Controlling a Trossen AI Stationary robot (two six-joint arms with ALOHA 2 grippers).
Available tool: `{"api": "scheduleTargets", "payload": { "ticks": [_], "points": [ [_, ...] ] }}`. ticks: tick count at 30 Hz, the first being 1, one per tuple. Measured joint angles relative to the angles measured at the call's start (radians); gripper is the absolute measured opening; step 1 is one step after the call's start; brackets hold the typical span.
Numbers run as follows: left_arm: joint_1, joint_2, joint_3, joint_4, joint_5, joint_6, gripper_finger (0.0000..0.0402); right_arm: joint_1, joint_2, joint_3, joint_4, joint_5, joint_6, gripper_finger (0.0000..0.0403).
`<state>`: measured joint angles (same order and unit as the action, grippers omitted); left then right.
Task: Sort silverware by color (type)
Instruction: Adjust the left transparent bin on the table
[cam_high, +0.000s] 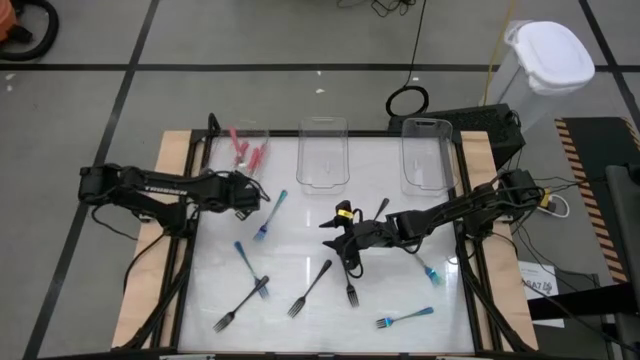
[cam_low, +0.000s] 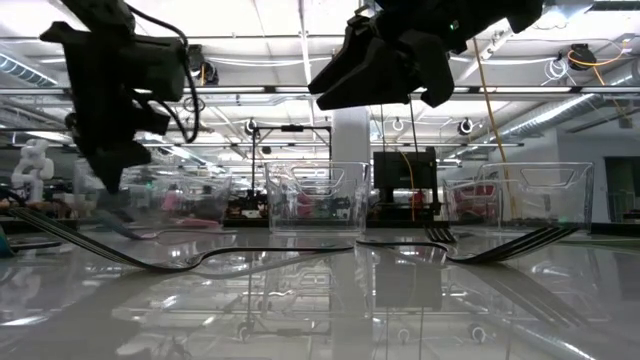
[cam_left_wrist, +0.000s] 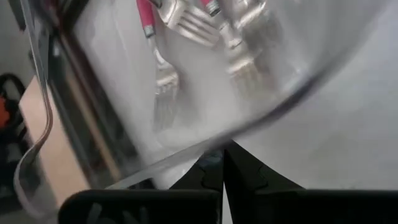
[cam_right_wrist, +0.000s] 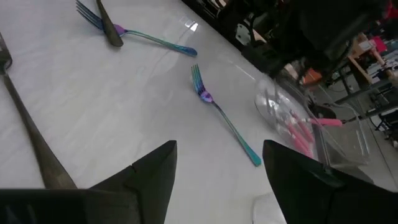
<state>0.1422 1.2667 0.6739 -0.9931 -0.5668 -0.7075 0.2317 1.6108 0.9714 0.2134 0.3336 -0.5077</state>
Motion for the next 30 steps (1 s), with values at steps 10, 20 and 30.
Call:
{"api": "scheduleTargets", "payload": {
  "ticks": [10,20,30],
  "points": [
    [0.085,0.024,0.000,0.210,0.023,0.182,0.0006,0.000,0.000,0.000,0.008,0.000,-0.006,0.0235],
    [0.036,0.023,0.038,0.168,0.076,0.121,0.0006,0.000,0.000,0.000,0.007,0.000,-0.005,0.0235],
    [-0.129,0.023,0.244,0.005,-0.027,0.032,0.0006,0.017,0.000,0.000,-0.010,0.002,0.036,0.0235]
  ]
}}
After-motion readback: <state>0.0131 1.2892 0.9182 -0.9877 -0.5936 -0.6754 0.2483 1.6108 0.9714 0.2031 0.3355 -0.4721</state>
